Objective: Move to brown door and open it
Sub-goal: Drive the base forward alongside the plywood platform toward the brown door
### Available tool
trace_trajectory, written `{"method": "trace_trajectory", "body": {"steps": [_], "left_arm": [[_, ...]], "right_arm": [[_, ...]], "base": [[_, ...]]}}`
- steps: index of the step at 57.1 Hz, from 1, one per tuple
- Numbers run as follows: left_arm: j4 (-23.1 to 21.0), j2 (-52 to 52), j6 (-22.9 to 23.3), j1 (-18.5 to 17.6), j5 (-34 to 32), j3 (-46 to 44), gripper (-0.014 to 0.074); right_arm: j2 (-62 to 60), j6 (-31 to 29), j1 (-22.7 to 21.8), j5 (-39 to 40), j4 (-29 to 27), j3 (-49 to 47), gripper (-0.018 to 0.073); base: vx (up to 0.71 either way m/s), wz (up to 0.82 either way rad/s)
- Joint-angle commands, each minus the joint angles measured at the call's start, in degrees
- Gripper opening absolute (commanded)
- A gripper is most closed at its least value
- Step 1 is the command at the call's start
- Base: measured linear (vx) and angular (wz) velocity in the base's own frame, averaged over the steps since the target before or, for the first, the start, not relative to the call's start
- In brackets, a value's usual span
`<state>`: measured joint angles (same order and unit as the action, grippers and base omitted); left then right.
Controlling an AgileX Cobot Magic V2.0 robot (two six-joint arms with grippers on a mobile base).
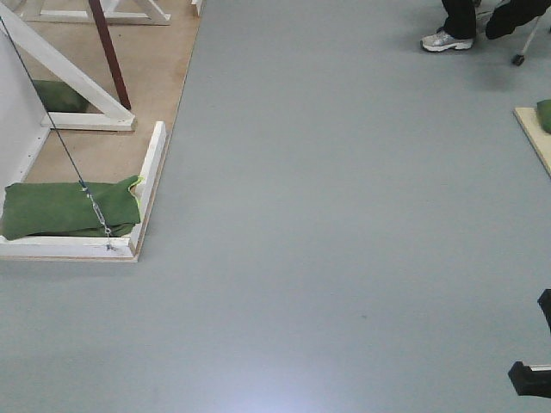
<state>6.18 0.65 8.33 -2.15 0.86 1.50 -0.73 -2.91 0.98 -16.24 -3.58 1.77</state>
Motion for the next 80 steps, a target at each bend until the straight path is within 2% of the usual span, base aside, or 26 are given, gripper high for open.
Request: {"method": "trace_trajectory", "body": {"steps": [1, 80], "left_arm": [[0.0, -0.3, 0.4, 0.0, -4.2, -0.9, -0.0006], [0.0, -0.3, 0.4, 0.0, -4.2, -0.9, -0.0006]], "right_arm": [[-0.4, -0.4, -0.1, 4.7, 0.0, 0.3, 0.0], [-0.4, -0.4, -0.1, 4.7, 0.0, 0.3, 0.0]], "base": [[0.0, 0.0], [0.05, 0.03]]}}
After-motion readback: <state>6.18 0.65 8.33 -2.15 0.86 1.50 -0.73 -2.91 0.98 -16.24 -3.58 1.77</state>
